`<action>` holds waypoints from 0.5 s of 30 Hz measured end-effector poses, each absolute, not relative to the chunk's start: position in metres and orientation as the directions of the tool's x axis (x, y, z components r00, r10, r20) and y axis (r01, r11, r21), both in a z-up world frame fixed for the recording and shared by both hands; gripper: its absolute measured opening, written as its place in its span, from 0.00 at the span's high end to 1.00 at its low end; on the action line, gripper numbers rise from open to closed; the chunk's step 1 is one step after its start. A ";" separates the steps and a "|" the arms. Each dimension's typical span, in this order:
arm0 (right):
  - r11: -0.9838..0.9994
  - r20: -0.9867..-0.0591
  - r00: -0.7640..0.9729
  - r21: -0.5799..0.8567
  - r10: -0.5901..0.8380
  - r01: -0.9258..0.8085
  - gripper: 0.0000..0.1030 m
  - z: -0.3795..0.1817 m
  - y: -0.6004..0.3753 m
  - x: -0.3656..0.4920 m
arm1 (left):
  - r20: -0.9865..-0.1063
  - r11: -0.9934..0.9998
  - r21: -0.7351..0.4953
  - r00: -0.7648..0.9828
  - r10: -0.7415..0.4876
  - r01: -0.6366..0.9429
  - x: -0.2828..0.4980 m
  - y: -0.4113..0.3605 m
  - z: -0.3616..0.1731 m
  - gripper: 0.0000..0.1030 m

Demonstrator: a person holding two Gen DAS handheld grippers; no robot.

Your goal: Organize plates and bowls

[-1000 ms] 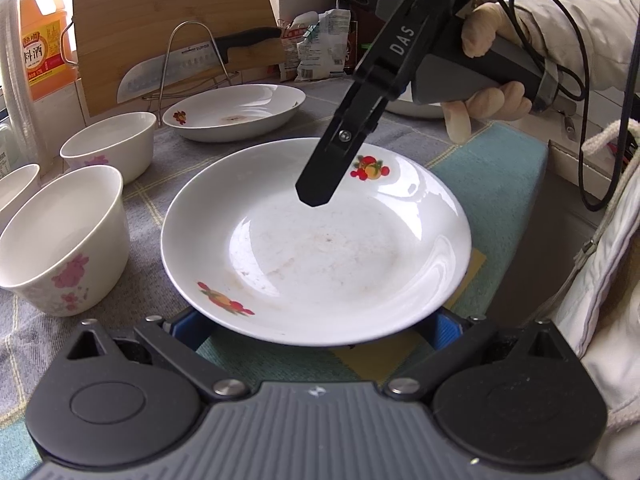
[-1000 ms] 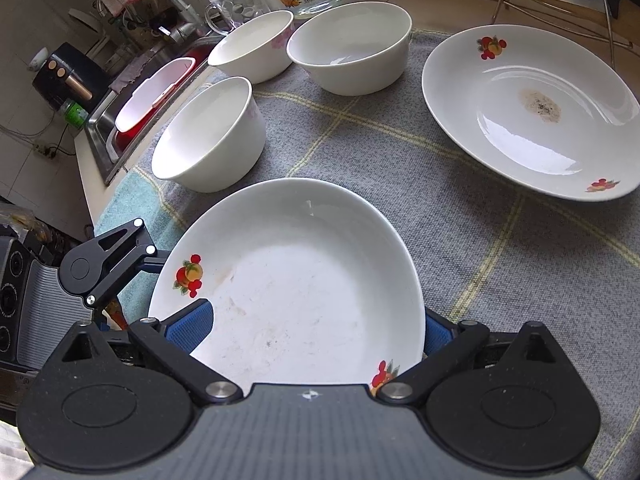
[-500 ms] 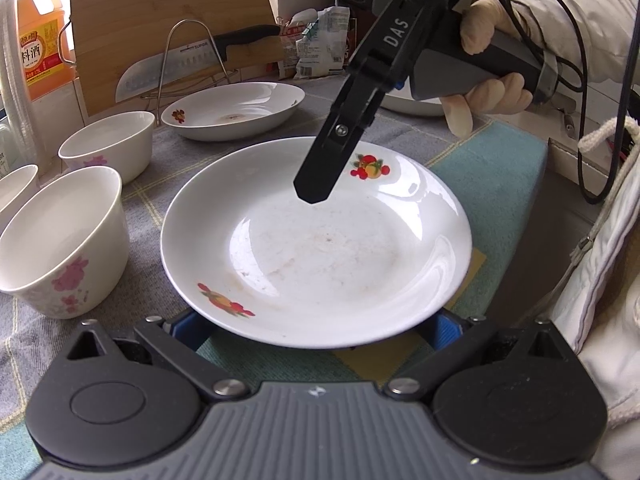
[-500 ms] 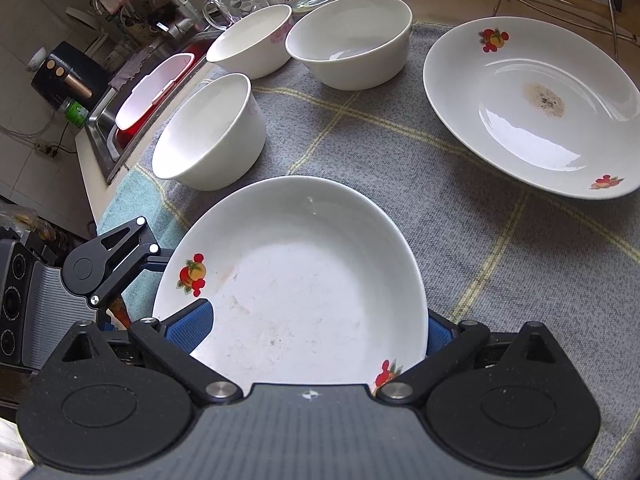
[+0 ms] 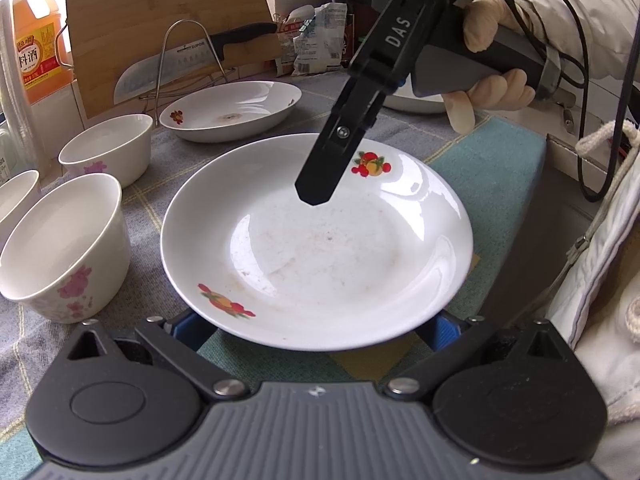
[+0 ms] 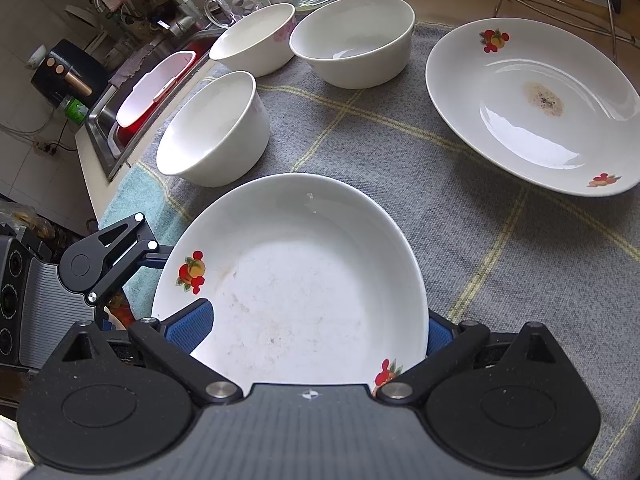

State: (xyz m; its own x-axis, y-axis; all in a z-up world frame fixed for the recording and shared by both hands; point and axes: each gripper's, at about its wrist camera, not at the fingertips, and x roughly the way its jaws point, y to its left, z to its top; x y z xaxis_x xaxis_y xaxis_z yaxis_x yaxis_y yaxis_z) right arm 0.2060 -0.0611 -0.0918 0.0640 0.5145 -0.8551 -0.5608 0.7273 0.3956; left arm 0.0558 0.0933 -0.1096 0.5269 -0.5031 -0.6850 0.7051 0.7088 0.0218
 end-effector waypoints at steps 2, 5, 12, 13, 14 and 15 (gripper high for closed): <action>0.726 -0.854 0.067 0.394 0.515 -0.564 0.00 -0.090 -0.062 0.205 | -0.685 0.710 0.021 0.528 -0.503 0.704 0.056 0.093 -0.107 0.01; 0.723 -0.851 0.073 0.394 0.521 -0.568 0.00 -0.086 -0.064 0.204 | -0.686 0.712 0.017 0.527 -0.502 0.702 0.056 0.092 -0.104 0.01; 0.717 -0.843 0.085 0.394 0.531 -0.576 0.00 -0.077 -0.073 0.202 | -0.686 0.719 0.014 0.530 -0.499 0.695 0.053 0.086 -0.094 0.01; 0.716 -0.842 0.086 0.394 0.533 -0.577 0.00 -0.075 -0.075 0.202 | -0.685 0.720 0.014 0.531 -0.498 0.694 0.053 0.084 -0.093 0.01; 0.715 -0.841 0.087 0.394 0.534 -0.578 0.00 -0.074 -0.077 0.202 | -0.685 0.721 0.016 0.533 -0.497 0.693 0.052 0.083 -0.091 0.01; 0.713 -0.840 0.088 0.393 0.535 -0.580 0.00 -0.072 -0.079 0.202 | -0.684 0.721 0.018 0.534 -0.496 0.693 0.051 0.081 -0.089 0.01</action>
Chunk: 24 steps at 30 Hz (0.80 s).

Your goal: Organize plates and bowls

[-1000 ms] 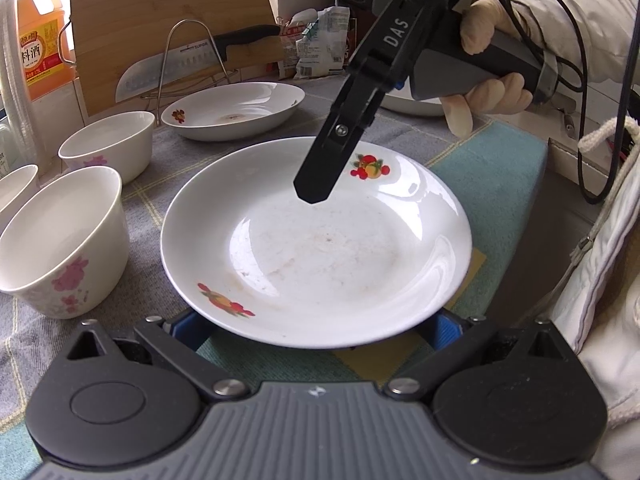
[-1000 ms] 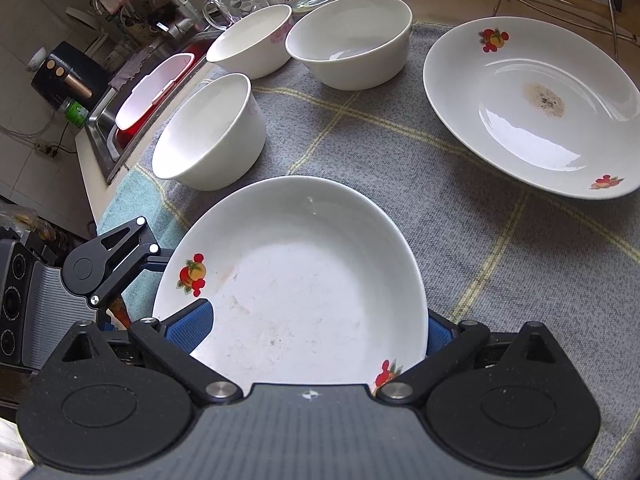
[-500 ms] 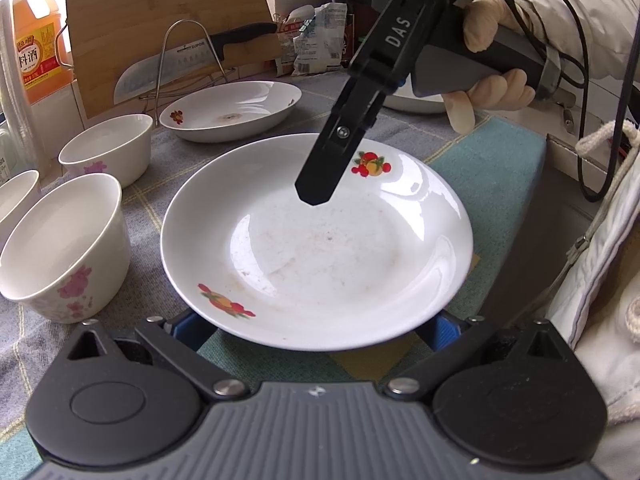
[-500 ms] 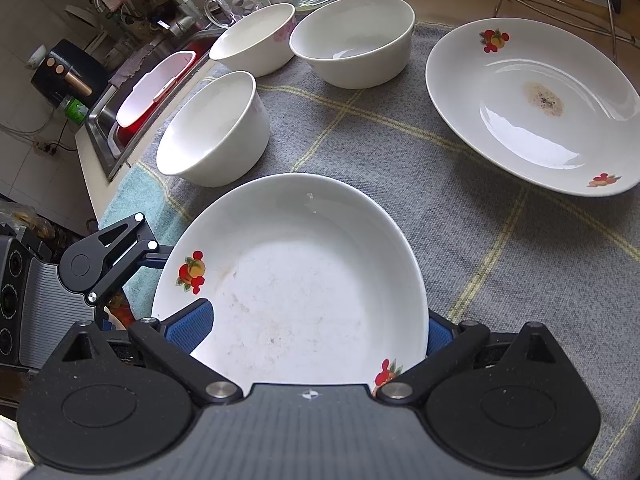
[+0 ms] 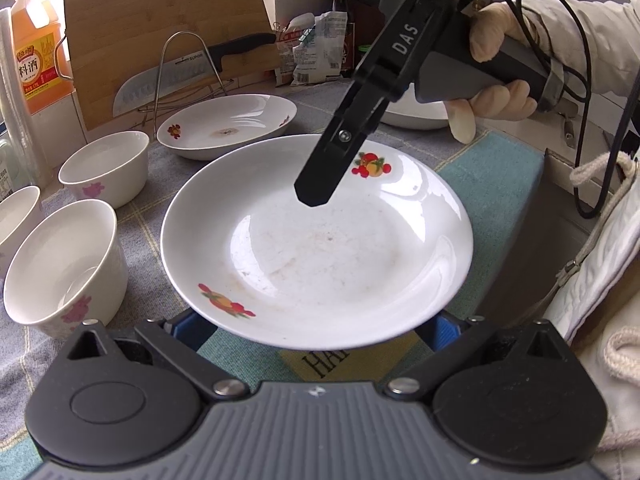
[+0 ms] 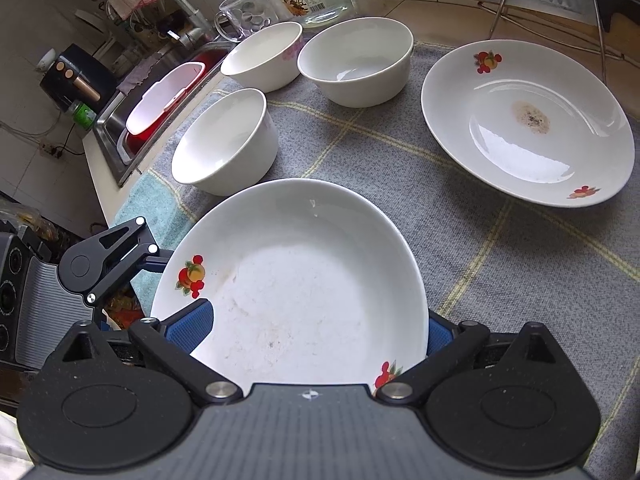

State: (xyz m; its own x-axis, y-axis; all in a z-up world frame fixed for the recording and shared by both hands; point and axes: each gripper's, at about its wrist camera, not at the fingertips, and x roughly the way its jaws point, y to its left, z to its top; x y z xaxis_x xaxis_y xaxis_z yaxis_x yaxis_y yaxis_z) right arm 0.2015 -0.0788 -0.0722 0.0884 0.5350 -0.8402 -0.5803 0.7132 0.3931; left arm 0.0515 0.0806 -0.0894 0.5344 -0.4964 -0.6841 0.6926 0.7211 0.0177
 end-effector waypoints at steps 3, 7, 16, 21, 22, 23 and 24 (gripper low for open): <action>0.712 -0.838 0.093 0.391 0.537 -0.584 0.00 -0.069 -0.086 0.201 | -0.683 0.721 0.023 0.538 -0.495 0.692 0.053 0.073 -0.085 0.01; 0.710 -0.835 0.103 0.387 0.540 -0.589 0.00 -0.063 -0.096 0.200 | -0.683 0.722 0.024 0.539 -0.493 0.691 0.053 0.062 -0.081 0.01; 0.717 -0.829 0.132 0.377 0.544 -0.587 0.00 -0.054 -0.128 0.199 | -0.678 0.717 0.014 0.534 -0.505 0.697 0.060 0.030 -0.072 0.01; 0.726 -0.825 0.151 0.373 0.545 -0.578 0.00 -0.050 -0.152 0.201 | -0.674 0.707 0.020 0.532 -0.512 0.707 0.068 0.010 -0.069 0.01; 0.727 -0.823 0.156 0.374 0.547 -0.576 0.00 -0.049 -0.157 0.202 | -0.673 0.706 0.019 0.531 -0.514 0.708 0.069 0.005 -0.069 0.01; 0.729 -0.821 0.161 0.374 0.548 -0.573 0.00 -0.049 -0.162 0.202 | -0.673 0.705 0.018 0.530 -0.517 0.709 0.071 0.001 -0.068 0.01; 0.732 -0.820 0.166 0.373 0.547 -0.570 0.00 -0.048 -0.168 0.203 | -0.672 0.703 0.016 0.528 -0.519 0.711 0.073 -0.003 -0.068 0.01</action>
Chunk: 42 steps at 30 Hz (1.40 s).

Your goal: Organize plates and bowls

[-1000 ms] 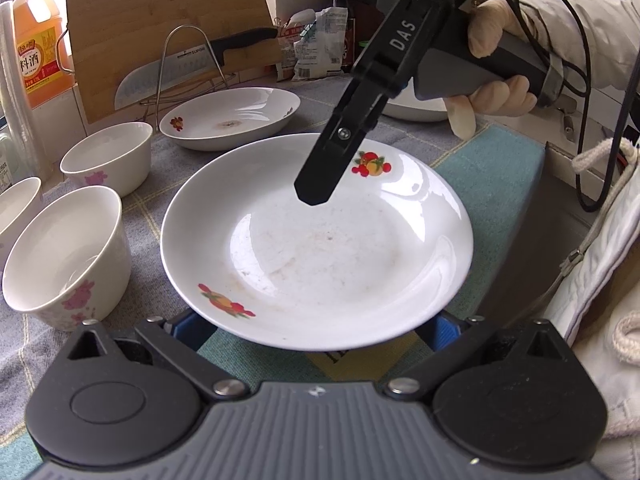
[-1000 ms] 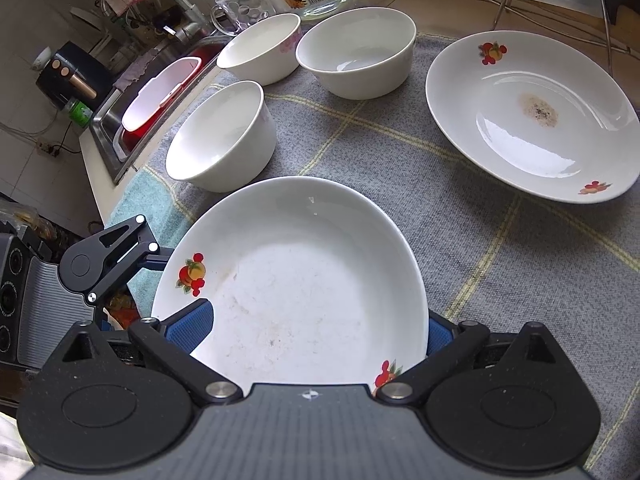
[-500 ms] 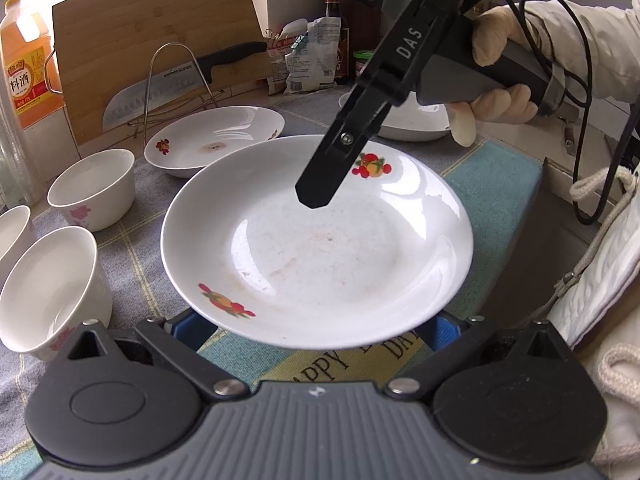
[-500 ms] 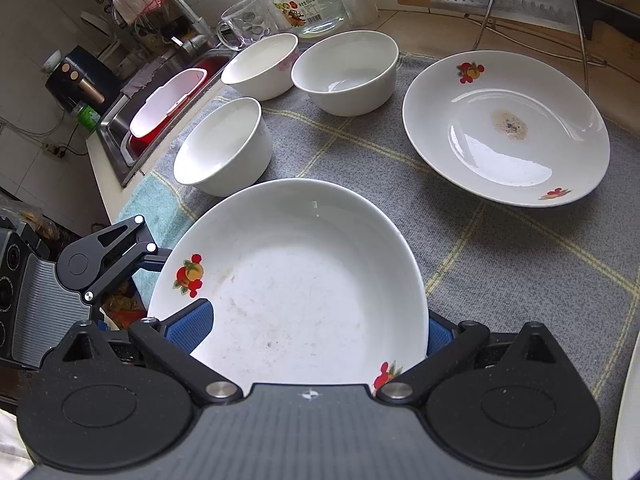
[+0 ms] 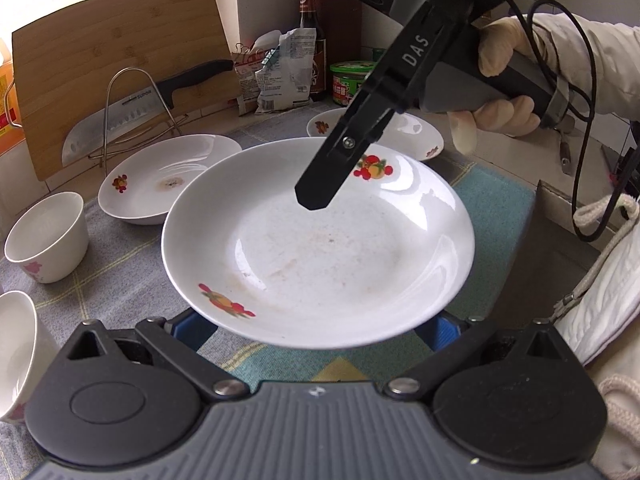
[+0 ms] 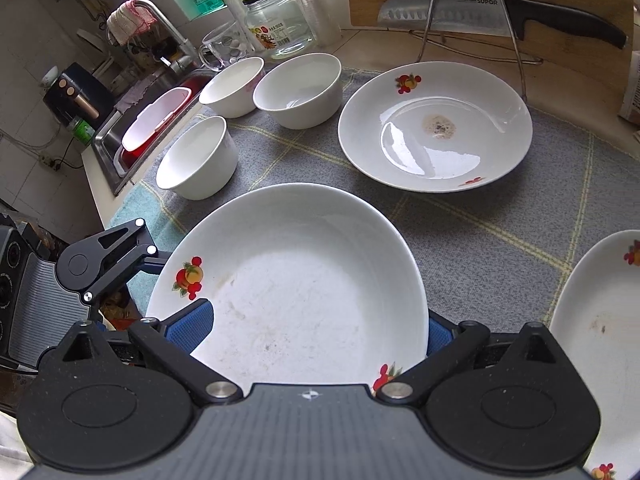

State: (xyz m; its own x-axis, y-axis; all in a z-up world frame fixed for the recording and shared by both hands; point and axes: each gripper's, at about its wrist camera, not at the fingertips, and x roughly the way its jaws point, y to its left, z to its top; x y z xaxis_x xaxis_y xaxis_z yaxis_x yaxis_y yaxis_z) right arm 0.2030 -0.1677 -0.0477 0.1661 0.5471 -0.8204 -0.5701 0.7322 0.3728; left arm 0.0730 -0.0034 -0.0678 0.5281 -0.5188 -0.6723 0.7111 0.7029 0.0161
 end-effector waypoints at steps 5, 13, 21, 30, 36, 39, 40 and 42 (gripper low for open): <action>0.744 -0.819 0.188 0.363 0.541 -0.561 0.00 -0.045 -0.192 0.206 | -0.669 0.694 0.024 0.527 -0.524 0.720 0.081 -0.026 -0.066 0.01; 0.756 -0.809 0.217 0.364 0.546 -0.544 0.00 -0.041 -0.230 0.211 | -0.673 0.676 0.030 0.515 -0.531 0.736 0.096 -0.057 -0.062 0.01; 0.775 -0.800 0.255 0.360 0.543 -0.520 0.00 -0.040 -0.266 0.216 | -0.673 0.650 0.038 0.500 -0.545 0.759 0.112 -0.086 -0.059 0.01; 0.805 -0.797 0.298 0.351 0.525 -0.479 0.00 -0.042 -0.305 0.222 | -0.672 0.620 0.036 0.478 -0.565 0.784 0.130 -0.119 -0.062 0.01; 0.818 -0.794 0.316 0.353 0.519 -0.455 0.00 -0.046 -0.325 0.228 | -0.680 0.606 0.029 0.460 -0.571 0.795 0.140 -0.135 -0.067 0.01; 0.822 -0.792 0.322 0.357 0.518 -0.443 0.00 -0.048 -0.332 0.231 | -0.681 0.600 0.033 0.457 -0.572 0.799 0.144 -0.141 -0.068 0.01; 0.824 -0.793 0.324 0.357 0.516 -0.440 0.00 -0.049 -0.334 0.232 | -0.682 0.598 0.033 0.455 -0.572 0.801 0.146 -0.142 -0.069 0.01; 0.828 -0.794 0.327 0.355 0.512 -0.433 0.00 -0.051 -0.338 0.234 | -0.683 0.596 0.033 0.453 -0.572 0.802 0.149 -0.146 -0.069 0.01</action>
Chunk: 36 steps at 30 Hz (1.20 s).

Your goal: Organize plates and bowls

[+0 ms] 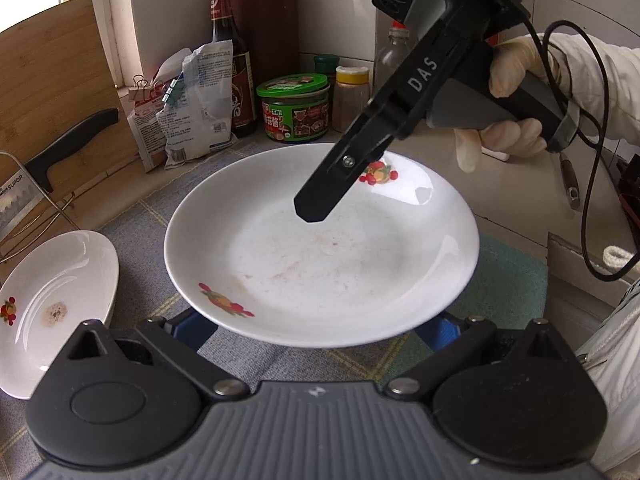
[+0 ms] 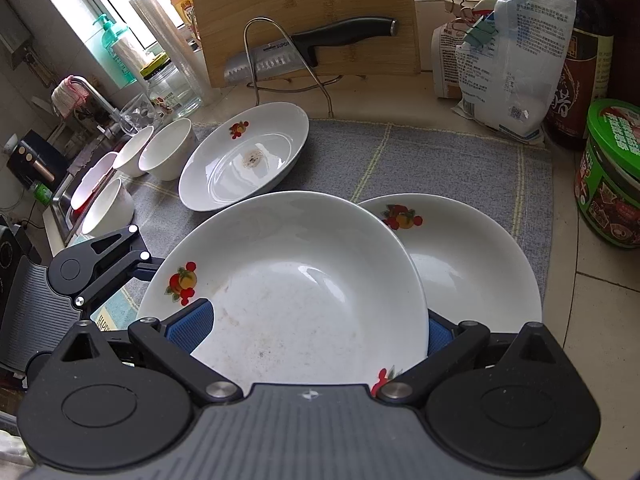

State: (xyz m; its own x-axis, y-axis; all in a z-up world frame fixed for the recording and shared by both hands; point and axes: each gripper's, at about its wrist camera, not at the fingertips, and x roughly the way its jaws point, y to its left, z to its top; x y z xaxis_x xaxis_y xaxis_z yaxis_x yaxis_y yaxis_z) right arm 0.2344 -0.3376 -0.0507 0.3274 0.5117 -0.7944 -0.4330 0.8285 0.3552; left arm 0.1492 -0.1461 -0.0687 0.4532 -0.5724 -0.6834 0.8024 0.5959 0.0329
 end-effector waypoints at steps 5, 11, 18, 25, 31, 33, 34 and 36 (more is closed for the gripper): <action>0.834 -0.794 0.333 0.360 0.509 -0.417 0.00 -0.054 -0.348 0.241 | -0.685 0.591 0.032 0.449 -0.574 0.806 0.156 -0.153 -0.070 0.01; 0.839 -0.795 0.336 0.361 0.505 -0.406 0.00 -0.060 -0.356 0.245 | -0.691 0.590 0.032 0.444 -0.571 0.807 0.162 -0.159 -0.073 0.01; 0.841 -0.796 0.332 0.369 0.506 -0.397 0.00 -0.065 -0.361 0.249 | -0.698 0.594 0.031 0.443 -0.562 0.804 0.166 -0.164 -0.073 0.01; 0.847 -0.801 0.332 0.365 0.497 -0.387 0.00 -0.070 -0.363 0.250 | -0.702 0.616 0.029 0.455 -0.548 0.787 0.171 -0.164 -0.073 0.01; 0.850 -0.804 0.331 0.364 0.493 -0.381 0.00 -0.072 -0.364 0.252 | -0.703 0.611 0.050 0.462 -0.541 0.790 0.170 -0.167 -0.074 0.01; 0.851 -0.807 0.330 0.362 0.490 -0.381 0.00 -0.072 -0.365 0.251 | -0.704 0.607 0.050 0.459 -0.542 0.793 0.170 -0.168 -0.075 0.01; 0.851 -0.808 0.329 0.360 0.489 -0.381 0.00 -0.073 -0.365 0.251 | -0.706 0.605 0.052 0.457 -0.541 0.795 0.171 -0.169 -0.075 0.01; 0.854 -0.811 0.328 0.357 0.485 -0.378 0.00 -0.073 -0.366 0.250 | -0.709 0.602 0.056 0.456 -0.538 0.796 0.171 -0.170 -0.076 0.01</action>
State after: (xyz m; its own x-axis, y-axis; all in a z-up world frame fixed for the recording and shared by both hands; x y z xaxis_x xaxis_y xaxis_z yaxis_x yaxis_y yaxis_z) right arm 0.2502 -0.3658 -0.0731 0.3285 0.4845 -0.8108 -0.3778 0.8541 0.3574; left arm 0.1712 -0.1700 -0.0758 0.4565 -0.5377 -0.7089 0.7965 0.6021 0.0562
